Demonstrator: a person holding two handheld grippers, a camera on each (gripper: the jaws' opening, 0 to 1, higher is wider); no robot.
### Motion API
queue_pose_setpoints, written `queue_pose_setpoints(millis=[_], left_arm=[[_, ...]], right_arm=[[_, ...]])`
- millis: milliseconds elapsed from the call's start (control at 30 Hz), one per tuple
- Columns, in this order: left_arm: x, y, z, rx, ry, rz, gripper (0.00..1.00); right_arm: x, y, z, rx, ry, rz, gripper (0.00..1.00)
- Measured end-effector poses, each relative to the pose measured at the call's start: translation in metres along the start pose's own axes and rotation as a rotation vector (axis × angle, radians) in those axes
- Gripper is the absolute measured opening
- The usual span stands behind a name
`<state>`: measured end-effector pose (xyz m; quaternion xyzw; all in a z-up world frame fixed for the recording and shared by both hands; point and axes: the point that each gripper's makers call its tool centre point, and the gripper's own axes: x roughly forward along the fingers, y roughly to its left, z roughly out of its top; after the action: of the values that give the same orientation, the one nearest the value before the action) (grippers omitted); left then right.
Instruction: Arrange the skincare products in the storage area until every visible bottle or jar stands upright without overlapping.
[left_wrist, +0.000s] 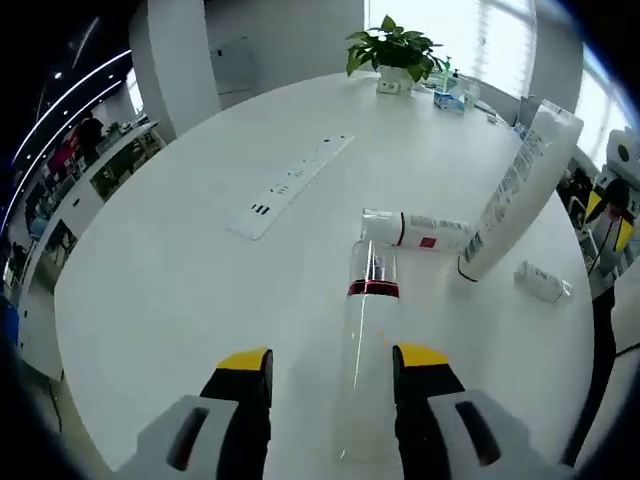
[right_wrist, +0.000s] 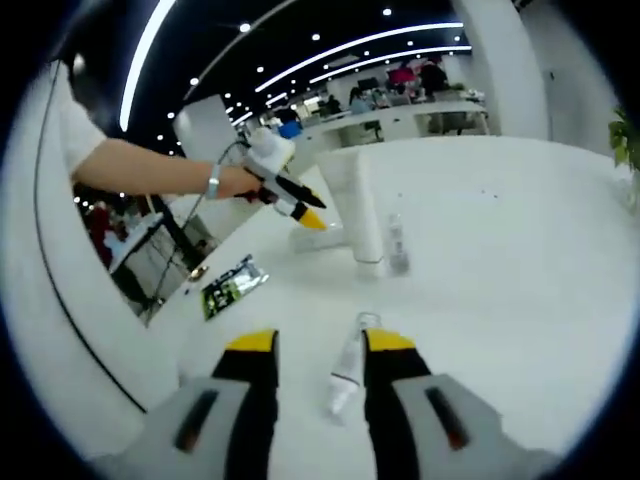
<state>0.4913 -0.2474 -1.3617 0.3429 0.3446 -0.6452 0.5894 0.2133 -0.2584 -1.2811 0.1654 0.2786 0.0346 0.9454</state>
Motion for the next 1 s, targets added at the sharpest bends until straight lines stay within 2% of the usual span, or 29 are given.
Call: queue_pose_setpoints(millis=[167, 200, 233, 333, 433, 533, 600, 800, 967, 1000], left_arm=[[0.004, -0.012, -0.005, 0.041, 0.041, -0.026, 0.41], [0.005, -0.013, -0.009, 0.048, 0.059, -0.025, 0.41], [0.006, -0.012, -0.018, 0.071, 0.106, -0.015, 0.4], [0.011, -0.016, -0.027, 0.092, 0.134, -0.024, 0.37], [0.013, -0.017, -0.023, 0.055, 0.111, -0.022, 0.35], [0.018, -0.019, -0.023, 0.055, 0.121, -0.027, 0.29], [0.021, -0.018, -0.025, 0.073, 0.131, -0.011, 0.29], [0.021, -0.015, -0.025, 0.057, 0.13, 0.006, 0.29], [0.028, -0.014, -0.031, 0.108, 0.148, 0.031, 0.3], [0.028, -0.013, -0.031, 0.119, 0.137, 0.033, 0.3]], right_arm=[[0.001, -0.001, 0.002, 0.02, -0.003, -0.001, 0.31], [0.001, -0.001, 0.003, 0.02, -0.004, -0.002, 0.31], [0.001, -0.002, 0.002, 0.02, -0.003, -0.004, 0.31], [0.002, -0.002, 0.001, 0.026, -0.002, -0.005, 0.31], [0.002, 0.001, -0.001, 0.026, 0.005, -0.004, 0.31], [0.001, 0.004, -0.007, 0.035, 0.012, -0.004, 0.31], [0.0, 0.004, -0.009, 0.038, 0.018, -0.005, 0.3], [-0.003, 0.003, -0.01, 0.051, 0.015, -0.016, 0.3], [-0.003, 0.005, -0.012, 0.044, 0.023, -0.014, 0.3], [-0.003, 0.005, -0.013, 0.041, 0.027, -0.015, 0.3]])
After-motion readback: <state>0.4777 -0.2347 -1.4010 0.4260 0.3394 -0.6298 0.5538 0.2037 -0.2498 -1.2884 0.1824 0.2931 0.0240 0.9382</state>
